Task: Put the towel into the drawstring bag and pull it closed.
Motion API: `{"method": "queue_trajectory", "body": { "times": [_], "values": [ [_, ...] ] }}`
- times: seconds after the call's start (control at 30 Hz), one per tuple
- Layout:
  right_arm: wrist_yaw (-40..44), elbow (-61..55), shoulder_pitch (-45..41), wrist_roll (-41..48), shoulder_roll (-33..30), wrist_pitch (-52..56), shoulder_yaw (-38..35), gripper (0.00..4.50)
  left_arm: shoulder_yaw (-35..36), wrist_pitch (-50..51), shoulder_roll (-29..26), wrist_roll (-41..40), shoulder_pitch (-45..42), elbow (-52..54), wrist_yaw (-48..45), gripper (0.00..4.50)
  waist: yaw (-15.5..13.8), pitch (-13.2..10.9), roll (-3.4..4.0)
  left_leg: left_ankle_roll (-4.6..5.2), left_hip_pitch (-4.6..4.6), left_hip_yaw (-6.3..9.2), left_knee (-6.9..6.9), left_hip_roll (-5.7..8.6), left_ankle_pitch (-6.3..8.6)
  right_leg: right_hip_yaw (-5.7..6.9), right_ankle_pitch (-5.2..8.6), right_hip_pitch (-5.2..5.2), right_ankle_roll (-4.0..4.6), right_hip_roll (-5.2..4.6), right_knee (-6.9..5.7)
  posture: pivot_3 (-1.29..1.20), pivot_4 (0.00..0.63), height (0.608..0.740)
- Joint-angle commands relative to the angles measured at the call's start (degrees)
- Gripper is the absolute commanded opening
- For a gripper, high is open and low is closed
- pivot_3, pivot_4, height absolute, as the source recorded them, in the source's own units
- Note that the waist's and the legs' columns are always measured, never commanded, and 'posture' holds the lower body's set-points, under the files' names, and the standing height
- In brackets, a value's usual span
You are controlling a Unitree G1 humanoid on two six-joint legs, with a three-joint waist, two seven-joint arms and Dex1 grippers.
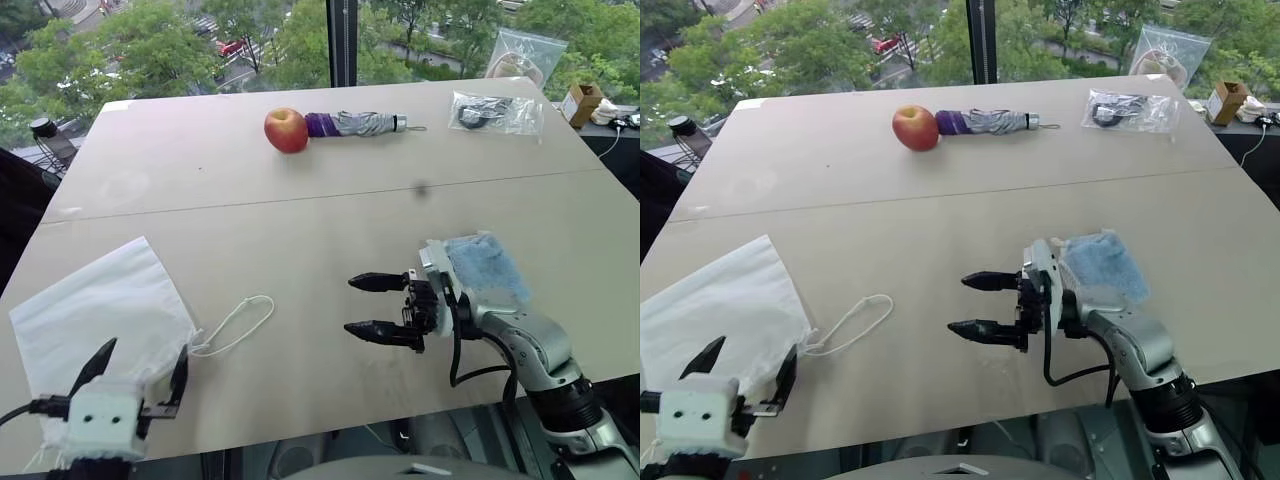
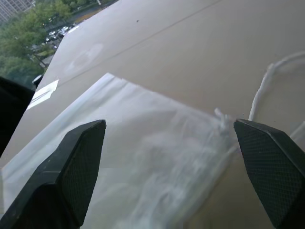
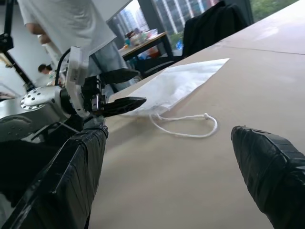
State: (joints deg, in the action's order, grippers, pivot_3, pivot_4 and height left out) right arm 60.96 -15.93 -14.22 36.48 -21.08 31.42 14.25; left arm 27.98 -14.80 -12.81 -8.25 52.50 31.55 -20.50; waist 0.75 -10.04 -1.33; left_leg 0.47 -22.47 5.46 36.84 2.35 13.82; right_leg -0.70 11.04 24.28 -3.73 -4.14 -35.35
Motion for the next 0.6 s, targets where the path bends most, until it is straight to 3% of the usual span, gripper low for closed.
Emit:
{"method": "queue_trajectory", "body": {
  "times": [0.03, 0.37, 0.6],
  "values": [
    [1.2, 0.4, -0.9, -0.7, 0.3, -2.2, 0.4, 4.41, 2.1, -4.1, -1.5, -3.6, 3.4, -0.7, -4.9, 4.41, 0.0, 0.0, -0.07, 0.00, -0.18, -0.08, 0.02, -0.04, 0.00, 0.00, -0.01, 0.17, 0.00, 0.00, 0.00, 0.00, 0.150, 0.740],
    [0.7, 0.3, -0.3, -1.8, 1.4, -3.0, 0.7, 4.41, 10.4, -9.2, -6.2, -4.2, 2.7, -13.8, -9.0, 4.41, 0.1, 0.0, -0.07, 0.28, -0.33, -0.37, 0.01, -0.28, -0.11, 0.09, -0.01, 0.40, 0.01, 0.12, -0.02, 0.00, 0.150, 0.740],
    [0.3, -0.1, 0.3, -2.3, 1.1, -3.3, 0.3, 4.41, 13.5, -12.6, -7.9, -1.4, -0.7, -20.2, -7.0, 4.41, 0.0, 0.1, -0.17, 0.24, -0.31, -0.53, 0.07, -0.47, -0.09, 0.18, -0.02, 0.40, 0.02, 0.09, -0.05, 0.00, 0.150, 0.740]
  ]
}}
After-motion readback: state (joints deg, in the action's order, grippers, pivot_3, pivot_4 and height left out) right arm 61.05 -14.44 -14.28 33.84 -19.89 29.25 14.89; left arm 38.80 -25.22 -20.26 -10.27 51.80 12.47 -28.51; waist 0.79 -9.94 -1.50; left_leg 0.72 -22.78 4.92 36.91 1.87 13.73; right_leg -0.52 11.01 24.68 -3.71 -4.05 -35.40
